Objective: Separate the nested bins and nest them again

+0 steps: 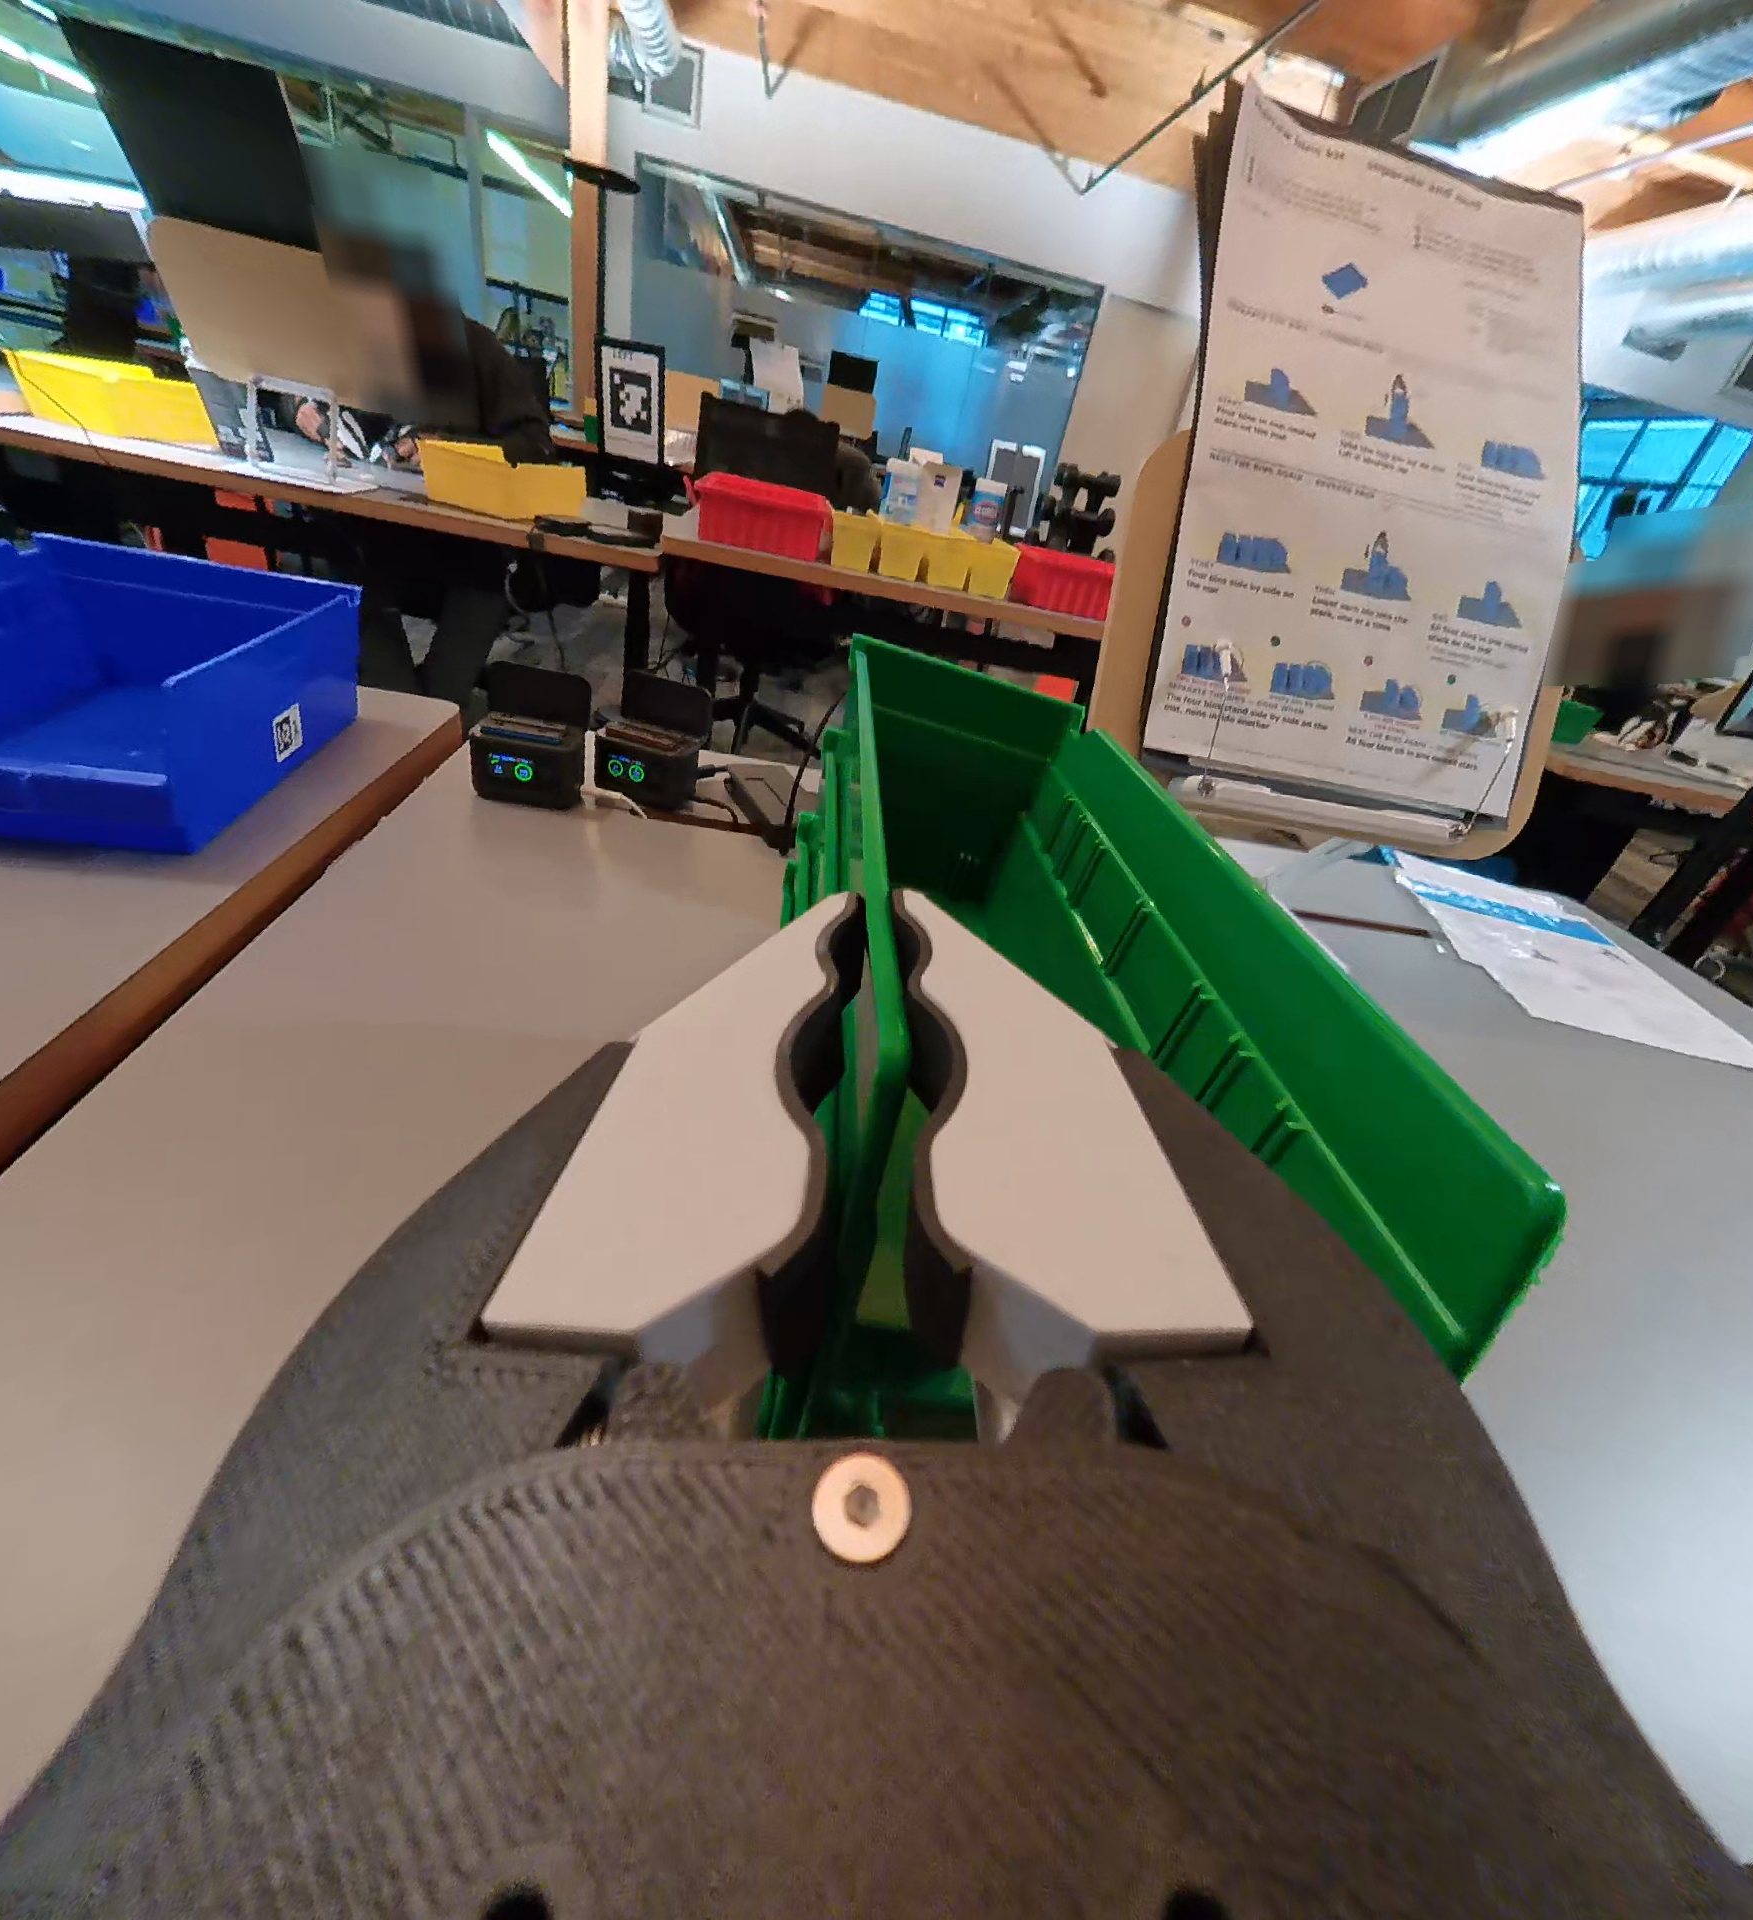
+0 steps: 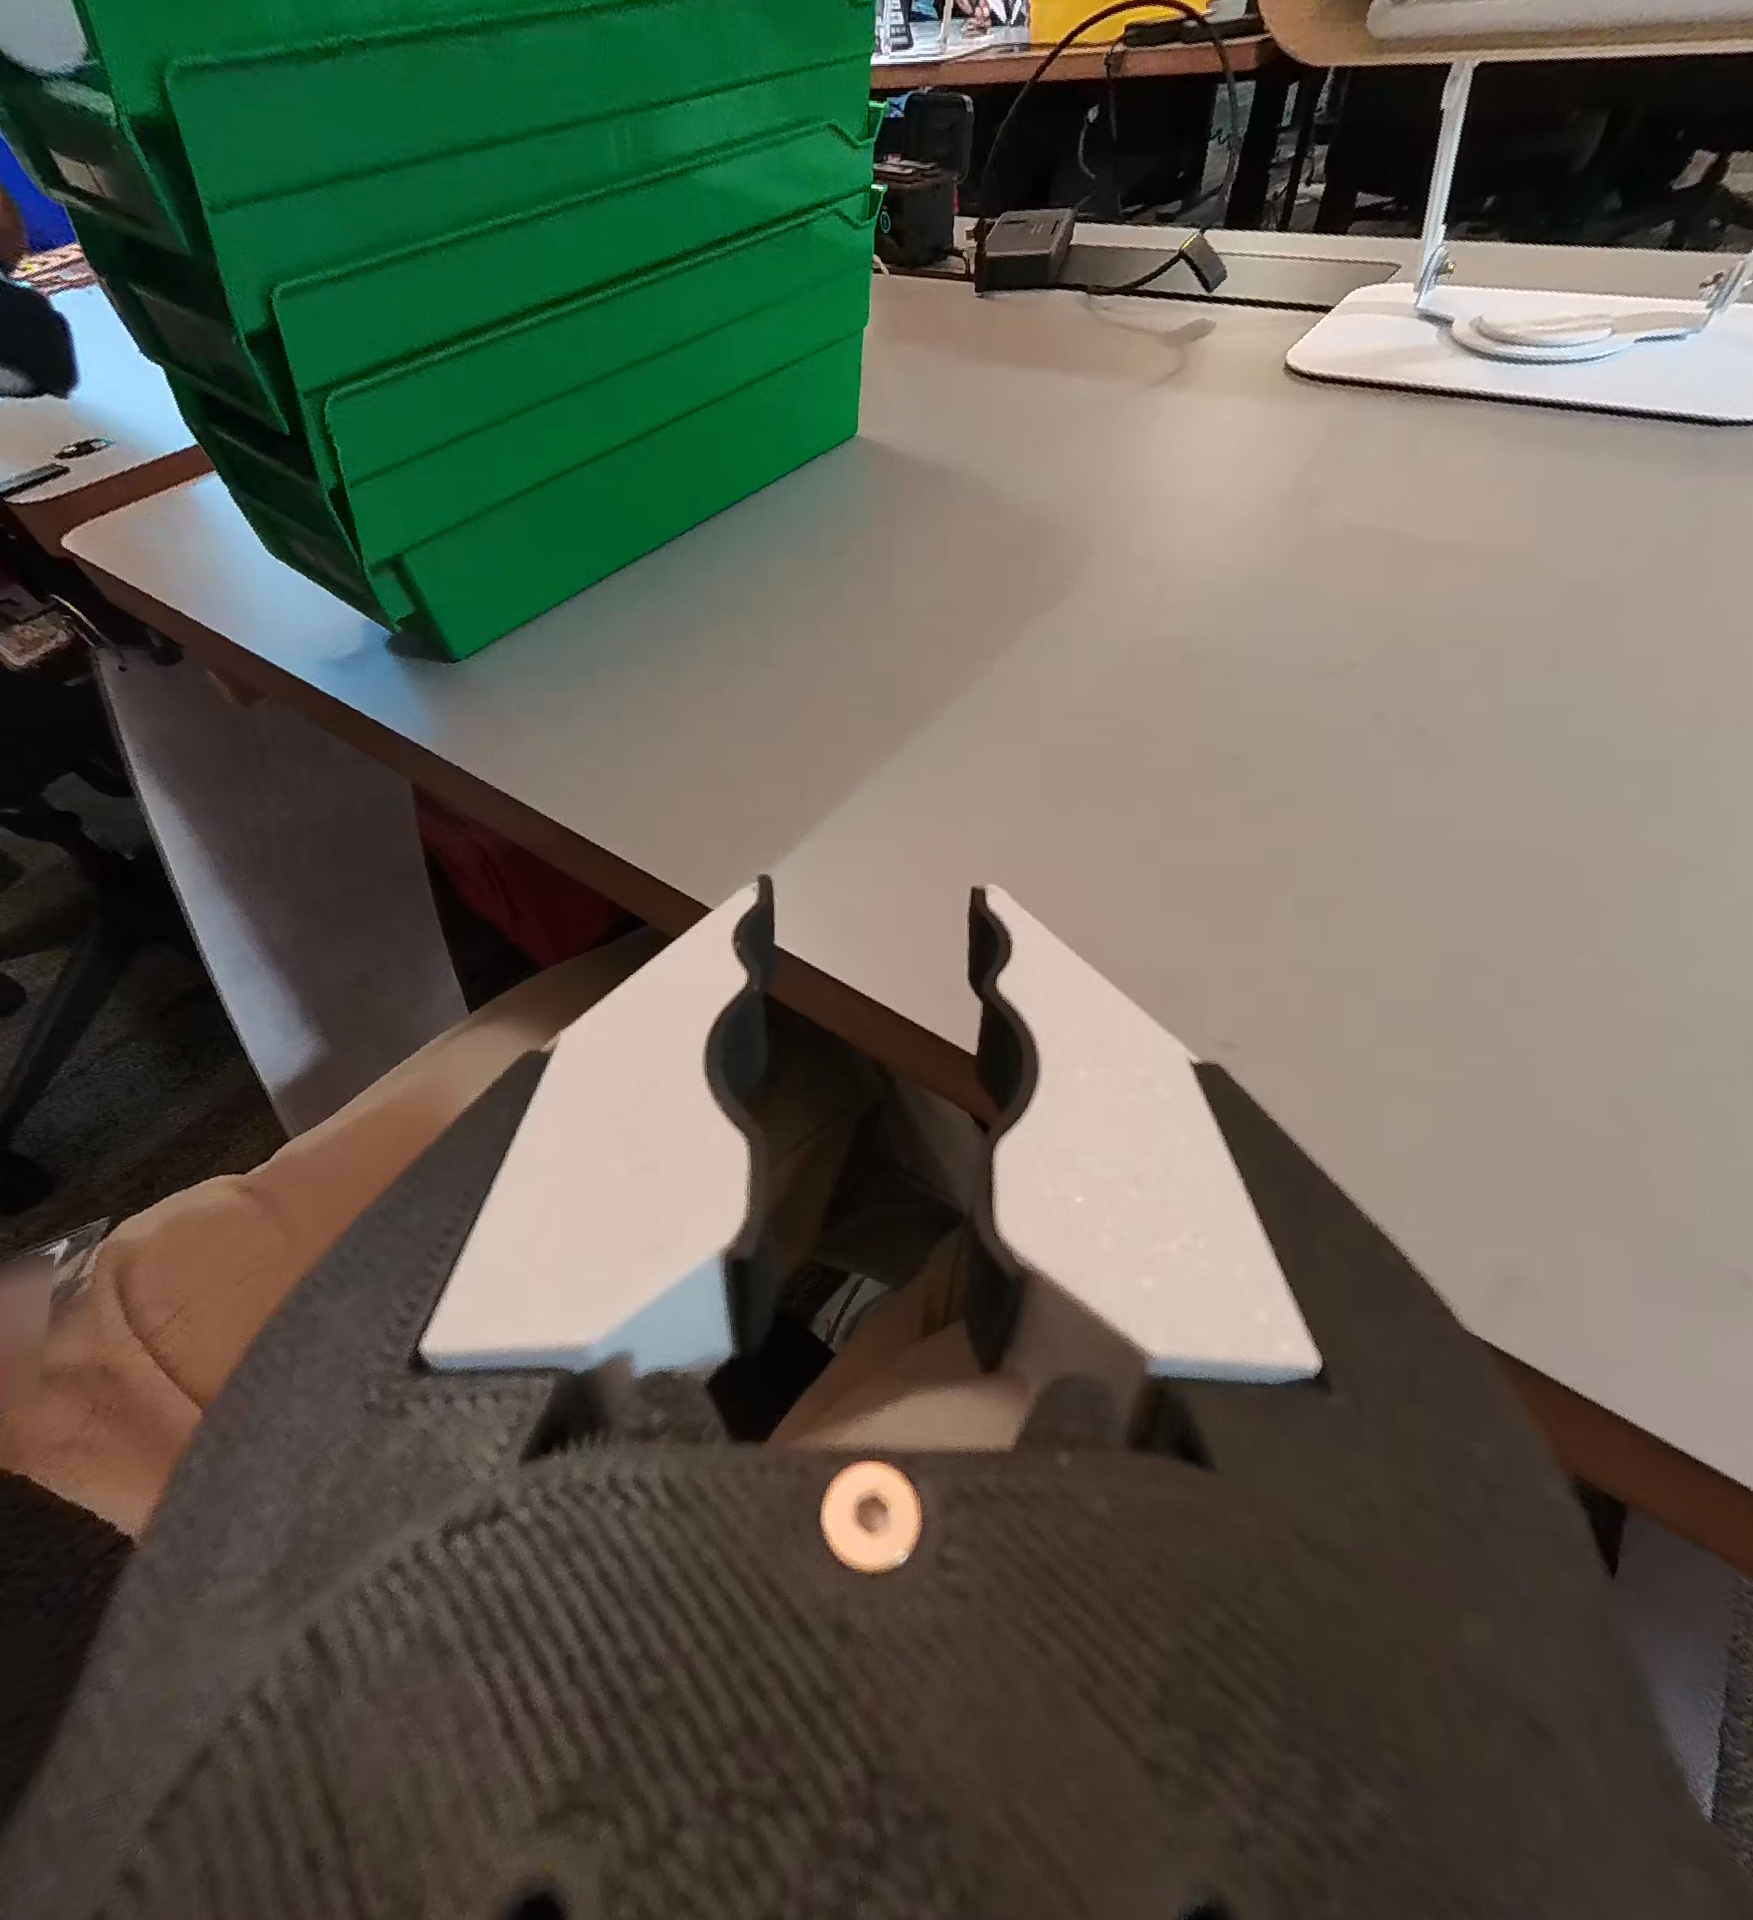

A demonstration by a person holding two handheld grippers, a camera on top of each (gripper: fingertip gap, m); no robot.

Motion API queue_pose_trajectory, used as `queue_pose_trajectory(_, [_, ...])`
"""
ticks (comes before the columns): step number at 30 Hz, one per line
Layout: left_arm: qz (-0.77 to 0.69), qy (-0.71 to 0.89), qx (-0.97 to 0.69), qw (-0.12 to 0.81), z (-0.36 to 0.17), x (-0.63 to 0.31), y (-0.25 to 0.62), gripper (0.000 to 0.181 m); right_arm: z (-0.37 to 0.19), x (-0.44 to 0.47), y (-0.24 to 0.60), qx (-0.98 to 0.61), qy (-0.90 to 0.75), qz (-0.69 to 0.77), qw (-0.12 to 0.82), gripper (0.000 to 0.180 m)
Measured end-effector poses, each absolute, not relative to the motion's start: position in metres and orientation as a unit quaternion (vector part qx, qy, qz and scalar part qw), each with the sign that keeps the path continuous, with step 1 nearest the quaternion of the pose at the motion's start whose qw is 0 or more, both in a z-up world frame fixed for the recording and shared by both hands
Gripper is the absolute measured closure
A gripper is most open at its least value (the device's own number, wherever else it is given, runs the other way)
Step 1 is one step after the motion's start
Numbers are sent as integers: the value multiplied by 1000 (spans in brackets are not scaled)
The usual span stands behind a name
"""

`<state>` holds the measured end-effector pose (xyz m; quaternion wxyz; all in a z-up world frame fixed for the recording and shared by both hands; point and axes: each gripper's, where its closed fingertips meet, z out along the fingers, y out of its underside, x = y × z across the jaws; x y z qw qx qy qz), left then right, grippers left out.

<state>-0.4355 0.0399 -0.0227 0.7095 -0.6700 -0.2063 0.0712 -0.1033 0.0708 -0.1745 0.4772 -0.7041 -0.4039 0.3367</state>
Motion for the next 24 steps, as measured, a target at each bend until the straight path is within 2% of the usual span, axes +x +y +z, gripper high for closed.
queue_pose_trajectory(13, [35, -218, -584, 781, 31, -426, 16, 181, -169, -104, 70, -699, -397, 348, 482, 142])
queue_pose_trajectory(19, [73, -166, -558, 810, 63, -385, 12, 181, -138, -108, 57, -652, -387, 379, 531, 140])
queue_pose_trajectory(24, [17, -112, -534, 838, 83, -315, 21, 181, -83, -114, 23, -581, -322, 504, 552, 126])
